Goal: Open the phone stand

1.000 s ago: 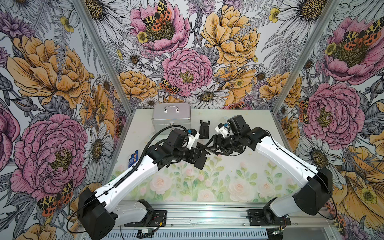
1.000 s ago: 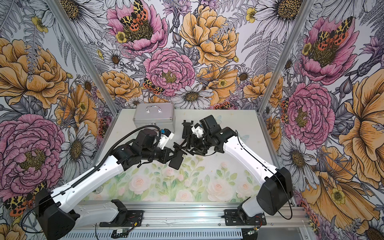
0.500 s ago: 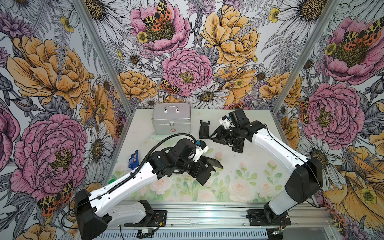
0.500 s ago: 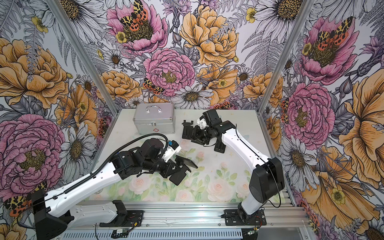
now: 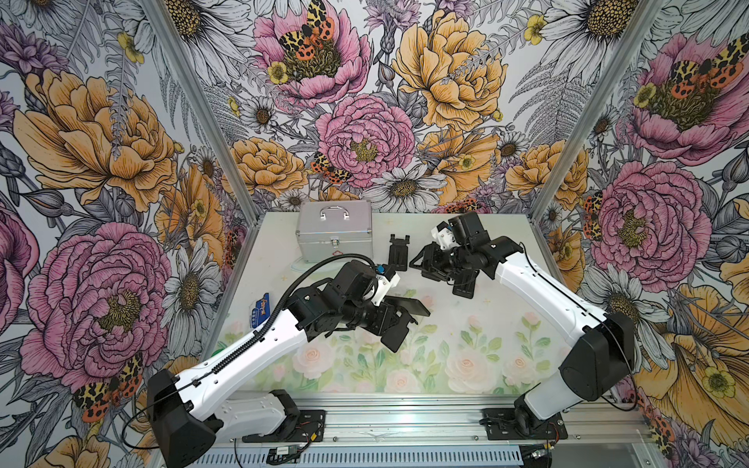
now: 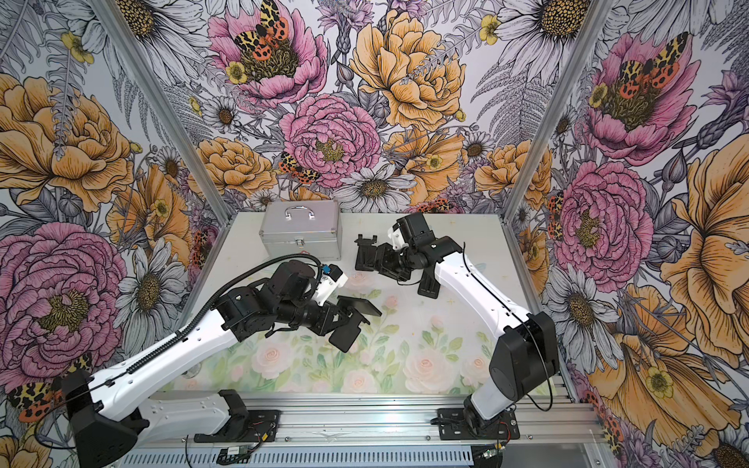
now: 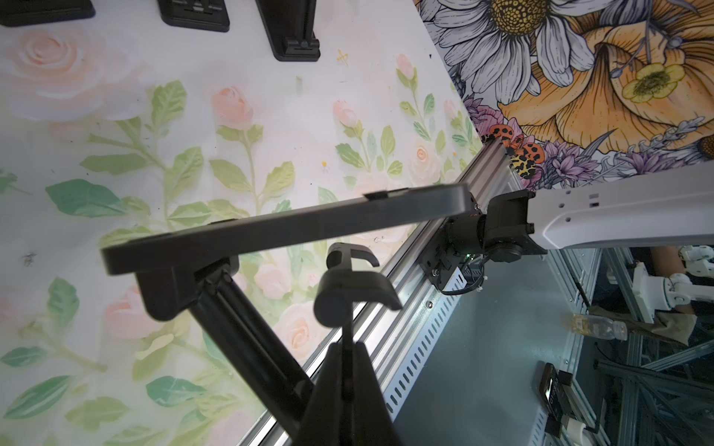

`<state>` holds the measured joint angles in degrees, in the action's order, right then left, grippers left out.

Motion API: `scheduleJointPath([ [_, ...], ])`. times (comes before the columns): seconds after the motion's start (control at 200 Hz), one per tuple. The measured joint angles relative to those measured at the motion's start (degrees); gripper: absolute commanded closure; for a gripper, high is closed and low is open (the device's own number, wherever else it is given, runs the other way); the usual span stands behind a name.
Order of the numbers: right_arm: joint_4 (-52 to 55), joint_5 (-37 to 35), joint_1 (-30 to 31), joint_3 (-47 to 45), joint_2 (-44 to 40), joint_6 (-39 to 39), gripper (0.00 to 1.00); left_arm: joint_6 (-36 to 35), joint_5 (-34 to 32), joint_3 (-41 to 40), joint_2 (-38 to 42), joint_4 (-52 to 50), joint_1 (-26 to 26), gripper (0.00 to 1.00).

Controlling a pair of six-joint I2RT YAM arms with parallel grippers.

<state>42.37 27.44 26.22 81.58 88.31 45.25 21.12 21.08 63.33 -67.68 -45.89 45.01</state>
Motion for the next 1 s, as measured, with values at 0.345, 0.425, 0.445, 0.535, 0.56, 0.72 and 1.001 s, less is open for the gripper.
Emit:
scheduleJointPath([
  [0.345, -0.4, -3.9, 4.1, -6.4, -15.1, -9.0, 0.36, 4.1, 13.7, -2.3, 0.1, 0.4, -12.7, 1.0],
  [0.425, -0.1, -4.4, 5.7, -7.5, -15.5, -11.2, 0.35, 4.9, 17.5, -2.3, -0.2, 1.5, -13.7, 1.0],
  [0.445, 0.1, -4.6, 6.0, -7.6, -15.4, -11.7, 0.35, 5.2, 18.6, -2.3, -0.4, 1.9, -13.8, 1.0],
  [0.535, 0.8, -5.2, 7.1, -7.9, -14.6, -13.5, 0.35, 6.1, 22.8, -2.3, -1.9, 3.0, -13.8, 1.0],
  [0.56, 0.9, -5.3, 7.4, -7.9, -14.3, -14.0, 0.35, 6.2, 23.8, -2.3, -2.4, 3.2, -13.8, 1.0],
  [0.72, 1.7, -6.4, 8.5, -7.9, -13.4, -15.9, 0.36, 7.1, 28.2, -2.3, -4.7, 4.3, -13.9, 1.0],
  [1.001, 1.7, -6.9, 9.1, -7.9, -13.4, -17.4, 0.42, 8.0, 31.7, -2.3, -4.7, 5.2, -16.1, 1.0],
])
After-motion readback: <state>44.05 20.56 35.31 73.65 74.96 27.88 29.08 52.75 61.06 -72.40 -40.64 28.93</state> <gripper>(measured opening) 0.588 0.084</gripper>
